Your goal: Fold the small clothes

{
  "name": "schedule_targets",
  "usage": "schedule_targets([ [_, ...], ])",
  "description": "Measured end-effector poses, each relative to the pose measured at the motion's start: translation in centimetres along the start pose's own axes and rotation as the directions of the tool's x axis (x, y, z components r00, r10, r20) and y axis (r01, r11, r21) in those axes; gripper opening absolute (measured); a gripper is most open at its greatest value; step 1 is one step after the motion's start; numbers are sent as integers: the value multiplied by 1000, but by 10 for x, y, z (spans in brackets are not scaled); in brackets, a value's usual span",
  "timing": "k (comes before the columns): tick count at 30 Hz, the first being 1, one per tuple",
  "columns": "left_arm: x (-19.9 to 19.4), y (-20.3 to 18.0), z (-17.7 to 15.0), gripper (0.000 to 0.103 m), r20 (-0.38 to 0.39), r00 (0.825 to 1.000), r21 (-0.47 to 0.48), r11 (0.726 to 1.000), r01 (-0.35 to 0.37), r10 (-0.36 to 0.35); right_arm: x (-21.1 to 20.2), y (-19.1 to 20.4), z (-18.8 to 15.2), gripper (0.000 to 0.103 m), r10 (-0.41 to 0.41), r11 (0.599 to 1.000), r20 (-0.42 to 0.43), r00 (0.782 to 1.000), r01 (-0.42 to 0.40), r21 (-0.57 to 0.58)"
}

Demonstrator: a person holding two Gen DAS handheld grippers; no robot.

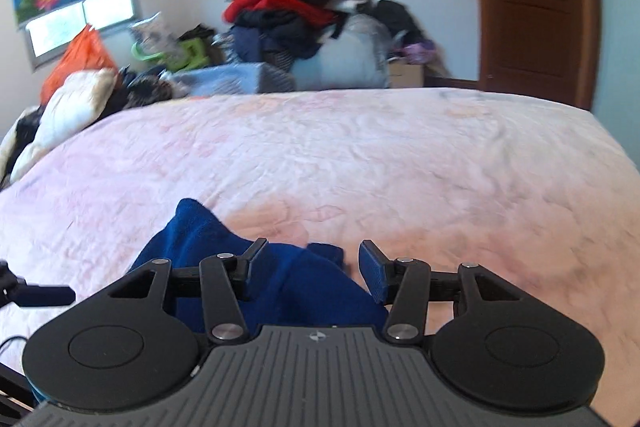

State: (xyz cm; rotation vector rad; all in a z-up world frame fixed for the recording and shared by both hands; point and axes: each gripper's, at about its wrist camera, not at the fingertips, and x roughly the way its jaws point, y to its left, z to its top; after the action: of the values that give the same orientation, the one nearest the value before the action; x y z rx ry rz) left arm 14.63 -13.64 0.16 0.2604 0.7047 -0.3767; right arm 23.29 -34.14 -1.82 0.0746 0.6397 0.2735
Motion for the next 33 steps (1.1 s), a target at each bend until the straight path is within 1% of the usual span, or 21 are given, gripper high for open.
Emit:
schedule_targets([
  [2,2,0,0,78,1,1000,6,1000,1,-1,10,4,0,55,10,999,-41,999,-11,-34],
  [3,3,0,-1,78,0,1000,6,1000,2,-2,16,4,-1,47,16,999,-64,998,-19,-43],
  [4,3,1,-1,78,-1,1000,4,1000,4,-4,20,4,-2,29,19,998,-84,996,-24,-52],
  [6,5,4,0,78,-3,1000,-8,1000,5,-5,21,6,-5,11,6,997,-84,996,-13,-79],
  [8,5,7,0,78,0,1000,-31,999,13,-13,15,5,-6,10,-16,997,-40,999,13,-73],
  [10,8,9,2,78,-6,1000,-46,999,21,-22,11,-1,-4,10,-56,998,-14,998,55,-23],
  [12,11,9,2,78,-20,1000,-50,998,22,-23,16,-4,-5,10,-68,998,-41,997,68,5],
  [13,12,8,1,78,-24,999,-47,999,22,-24,22,-4,-7,11,-86,996,-63,994,87,1],
  [14,12,7,0,78,-25,999,-44,999,20,-21,26,-2,-9,16,-120,993,-84,989,119,-11],
  [16,10,7,-2,78,-21,1000,-39,999,16,-17,23,0,-10,44,-177,984,-60,982,176,-16],
  [17,10,7,-2,78,-20,1000,-37,999,14,-15,15,2,-10,48,-182,983,-29,983,182,-4],
  [18,11,7,-3,78,-22,1000,-37,999,12,-13,7,4,-9,46,-169,986,-2,986,169,6],
  [20,11,7,-4,78,-28,1000,-44,999,12,-13,-6,11,-10,45,-82,997,19,996,82,10],
  [22,10,6,-5,78,-29,1000,-46,999,9,-10,-7,21,-14,51,-42,998,-30,999,41,-39],
  [23,10,5,-5,78,-28,1000,-45,999,5,-6,-3,26,-18,52,-72,995,-75,995,67,-77],
  [24,9,3,-6,78,-28,1000,-44,999,3,-4,2,29,-22,55,-126,986,-101,987,114,-119],
  [25,8,2,-8,78,-29,1000,-45,999,1,-2,5,32,-26,58,-198,971,-103,975,180,-160],
  [26,7,2,-9,78,-32,999,-45,999,0,-1,2,31,-28,62,-224,965,-92,970,207,-159],
  [29,1,2,-13,78,-30,1000,-41,999,-5,4,-23,30,-29,64,-225,971,-39,973,221,-88],
  [31,-3,2,-15,78,-27,1000,-37,999,-7,6,-41,32,-34,66,-230,970,-7,973,229,-83],
  [33,-6,3,-18,78,-26,1000,-40,999,-8,7,-55,32,-41,67,-217,974,-2,976,217,-64],
])
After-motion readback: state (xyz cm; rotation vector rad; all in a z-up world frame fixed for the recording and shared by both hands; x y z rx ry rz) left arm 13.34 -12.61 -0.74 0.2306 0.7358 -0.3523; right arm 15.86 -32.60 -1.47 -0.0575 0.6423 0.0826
